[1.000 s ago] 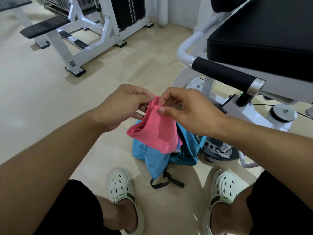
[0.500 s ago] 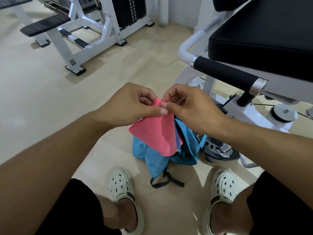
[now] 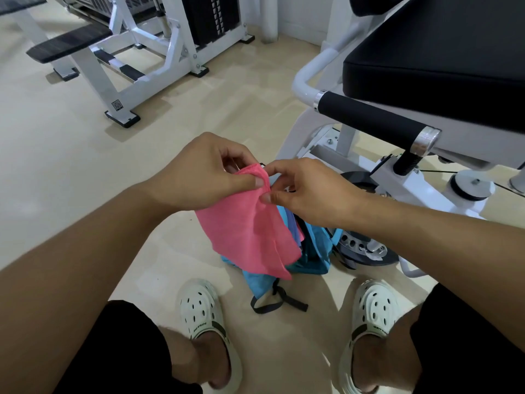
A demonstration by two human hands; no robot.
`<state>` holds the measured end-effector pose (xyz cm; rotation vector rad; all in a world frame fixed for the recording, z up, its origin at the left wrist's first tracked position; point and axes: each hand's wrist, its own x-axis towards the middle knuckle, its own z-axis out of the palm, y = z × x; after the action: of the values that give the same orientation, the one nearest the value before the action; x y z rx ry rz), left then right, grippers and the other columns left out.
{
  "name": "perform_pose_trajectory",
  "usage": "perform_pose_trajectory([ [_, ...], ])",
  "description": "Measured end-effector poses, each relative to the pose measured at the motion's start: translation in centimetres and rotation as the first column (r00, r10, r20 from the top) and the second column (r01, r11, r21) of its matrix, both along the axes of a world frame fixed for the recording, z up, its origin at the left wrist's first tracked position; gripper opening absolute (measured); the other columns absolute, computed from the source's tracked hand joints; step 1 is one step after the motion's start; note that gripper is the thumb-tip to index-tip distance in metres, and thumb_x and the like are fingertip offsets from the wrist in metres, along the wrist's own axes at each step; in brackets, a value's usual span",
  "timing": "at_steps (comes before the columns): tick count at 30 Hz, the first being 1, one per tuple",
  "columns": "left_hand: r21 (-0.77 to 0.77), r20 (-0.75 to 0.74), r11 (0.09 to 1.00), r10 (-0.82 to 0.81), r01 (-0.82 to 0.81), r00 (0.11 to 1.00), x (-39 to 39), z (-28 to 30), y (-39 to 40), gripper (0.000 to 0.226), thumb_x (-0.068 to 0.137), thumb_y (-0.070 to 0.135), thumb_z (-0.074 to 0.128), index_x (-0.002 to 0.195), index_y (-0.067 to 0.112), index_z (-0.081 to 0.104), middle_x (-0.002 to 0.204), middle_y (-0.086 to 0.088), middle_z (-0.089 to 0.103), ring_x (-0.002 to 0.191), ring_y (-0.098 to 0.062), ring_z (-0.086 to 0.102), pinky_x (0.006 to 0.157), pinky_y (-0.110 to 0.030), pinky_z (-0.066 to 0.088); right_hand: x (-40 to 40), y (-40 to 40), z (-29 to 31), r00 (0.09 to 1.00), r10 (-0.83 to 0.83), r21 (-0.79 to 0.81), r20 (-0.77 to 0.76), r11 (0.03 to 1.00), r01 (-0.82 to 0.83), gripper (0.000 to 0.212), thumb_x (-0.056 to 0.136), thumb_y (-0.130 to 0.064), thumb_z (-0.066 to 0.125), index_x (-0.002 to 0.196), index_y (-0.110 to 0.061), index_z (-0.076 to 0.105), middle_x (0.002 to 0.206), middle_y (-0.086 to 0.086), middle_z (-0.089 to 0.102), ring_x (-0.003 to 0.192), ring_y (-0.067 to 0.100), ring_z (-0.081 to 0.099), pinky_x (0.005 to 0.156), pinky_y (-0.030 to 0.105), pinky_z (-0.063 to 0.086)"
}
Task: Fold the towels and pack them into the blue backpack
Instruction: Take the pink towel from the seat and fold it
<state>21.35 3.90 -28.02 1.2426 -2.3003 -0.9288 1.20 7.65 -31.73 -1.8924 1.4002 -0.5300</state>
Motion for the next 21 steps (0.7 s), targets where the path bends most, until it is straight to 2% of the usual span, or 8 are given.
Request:
perform_pose_trajectory([
  [5, -0.032, -0.010, 0.999, 0.007, -0.007, 1.000, 0.1, -0.1, -0.1, 0.003, 0.085, 0.027, 0.079, 0.086, 0.030, 0.079, 0.079, 0.014, 0.075, 0.076, -0.001, 0.069, 0.067, -0.007, 0.047, 0.0, -0.1, -0.1, 0.999, -0.001, 0.017, 0.038, 1.000, 0.001, 0.026, 0.096, -0.033, 0.068, 0.122, -0.033, 0.067, 0.092, -0.013, 0.078, 0.089, -0.001, 0.070, 0.091, 0.032, 0.056],
  [10, -0.046, 0.011, 0.999, -0.018, 0.019, 1.000, 0.1, -0.3, -0.3, 0.005, 0.086, 0.028, 0.078, 0.089, 0.032, 0.078, 0.083, 0.017, 0.074, 0.080, -0.005, 0.067, 0.070, -0.014, 0.049, -0.3, -0.7, -0.4, 0.998, -0.020, 0.042, 0.055, 0.999, 0.018, 0.015, 0.088, -0.034, 0.078, 0.102, -0.028, 0.077, 0.084, -0.008, 0.079, 0.084, 0.007, 0.074, 0.089, 0.039, 0.057],
  [14, -0.062, 0.031, 0.998, -0.027, 0.029, 0.999, 0.2, -0.3, -0.4, 0.004, 0.087, 0.027, 0.077, 0.089, 0.031, 0.077, 0.085, 0.018, 0.073, 0.083, -0.004, 0.067, 0.071, -0.011, 0.048, -0.5, -1.0, -0.4, 0.998, -0.057, -0.028, 0.021, 0.998, 0.058, 0.015, 0.079, -0.042, 0.084, 0.085, -0.029, 0.079, 0.076, -0.005, 0.075, 0.072, 0.010, 0.069, 0.073, 0.034, 0.056],
  [17, -0.074, 0.027, 0.997, -0.023, 0.025, 0.999, 0.0, -0.2, -0.3, 0.008, 0.090, 0.026, 0.074, 0.086, 0.033, 0.073, 0.083, 0.021, 0.071, 0.081, -0.002, 0.065, 0.069, -0.009, 0.045, -0.5, -1.2, -0.5, 0.997, -0.066, -0.098, -0.044, 0.993, 0.062, 0.023, 0.076, -0.044, 0.086, 0.082, -0.025, 0.075, 0.080, -0.008, 0.070, 0.072, 0.006, 0.061, 0.064, 0.026, 0.045],
  [18, -0.082, 0.025, 0.996, -0.024, 0.026, 0.999, -0.1, -0.2, -0.2, 0.009, 0.090, 0.026, 0.073, 0.085, 0.033, 0.071, 0.082, 0.024, 0.070, 0.080, 0.000, 0.064, 0.067, -0.006, 0.043, -0.5, -1.3, -0.6, 0.997, -0.065, -0.094, -0.049, 0.994, 0.060, 0.025, 0.075, -0.043, 0.086, 0.081, -0.023, 0.072, 0.080, -0.007, 0.070, 0.073, 0.005, 0.061, 0.065, 0.026, 0.046],
  [21, -0.097, 0.020, 0.995, -0.004, 0.006, 1.000, -0.2, -0.2, -0.2, 0.007, 0.092, 0.025, 0.071, 0.086, 0.028, 0.068, 0.083, 0.023, 0.069, 0.079, 0.000, 0.062, 0.068, -0.005, 0.041, -0.6, -1.5, -0.8, 0.998, -0.052, -0.043, -0.046, 0.998, 0.050, 0.027, 0.074, -0.034, 0.088, 0.080, -0.020, 0.066, 0.076, -0.005, 0.073, 0.071, 0.011, 0.068, 0.070, 0.036, 0.057],
])
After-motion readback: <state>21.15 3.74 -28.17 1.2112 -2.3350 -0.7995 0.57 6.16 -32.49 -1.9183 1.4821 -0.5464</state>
